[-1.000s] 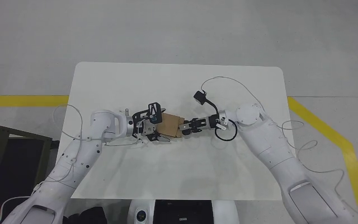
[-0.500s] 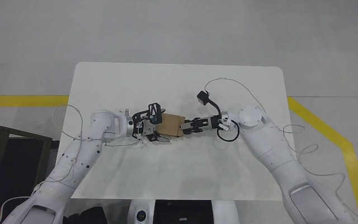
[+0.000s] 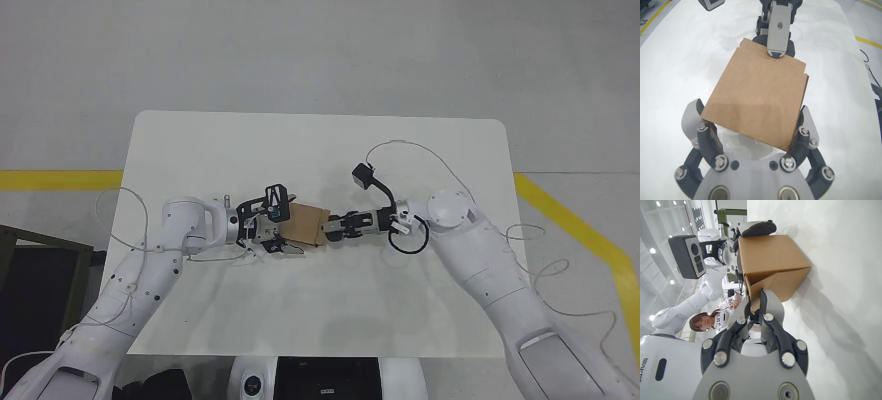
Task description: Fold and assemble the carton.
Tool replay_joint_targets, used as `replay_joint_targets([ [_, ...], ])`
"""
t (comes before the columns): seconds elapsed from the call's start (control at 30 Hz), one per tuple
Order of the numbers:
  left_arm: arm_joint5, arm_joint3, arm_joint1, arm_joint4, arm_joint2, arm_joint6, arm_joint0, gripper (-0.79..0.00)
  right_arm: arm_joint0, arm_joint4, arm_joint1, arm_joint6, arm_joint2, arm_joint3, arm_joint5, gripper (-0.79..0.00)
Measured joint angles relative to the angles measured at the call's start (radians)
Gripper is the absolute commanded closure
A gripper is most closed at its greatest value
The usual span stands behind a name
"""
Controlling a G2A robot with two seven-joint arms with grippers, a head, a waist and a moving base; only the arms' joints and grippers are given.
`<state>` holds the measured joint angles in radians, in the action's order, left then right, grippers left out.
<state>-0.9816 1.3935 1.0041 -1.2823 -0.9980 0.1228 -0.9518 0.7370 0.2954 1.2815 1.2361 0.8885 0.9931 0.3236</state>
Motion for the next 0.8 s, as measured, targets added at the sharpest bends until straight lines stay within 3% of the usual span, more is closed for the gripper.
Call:
replay_joint_targets([
  [0.27, 0.001, 0.002, 0.001, 0.001, 0.002, -0.003, 0.001, -0.785, -0.028, 0.001, 0.014, -0.002, -0.029, -0.019, -0.003, -0.043],
  [0.33, 0.001, 0.003, 0.001, 0.001, 0.002, -0.003, 0.001, -0.785, -0.034, 0.003, 0.017, -0.002, -0.033, -0.026, 0.0, -0.077],
  [0.4, 0.0, 0.003, 0.001, 0.001, 0.002, -0.002, 0.001, -0.785, -0.038, 0.008, 0.02, -0.002, -0.036, -0.034, 0.004, -0.163],
  [0.5, -0.001, 0.002, 0.001, 0.002, 0.002, -0.002, 0.001, -0.785, -0.039, 0.02, 0.02, -0.001, -0.032, -0.045, 0.015, -0.188],
  [0.8, -0.006, -0.005, 0.0, 0.003, -0.003, 0.003, -0.003, -0.785, -0.003, 0.061, 0.002, 0.015, 0.022, -0.008, 0.038, -0.179],
])
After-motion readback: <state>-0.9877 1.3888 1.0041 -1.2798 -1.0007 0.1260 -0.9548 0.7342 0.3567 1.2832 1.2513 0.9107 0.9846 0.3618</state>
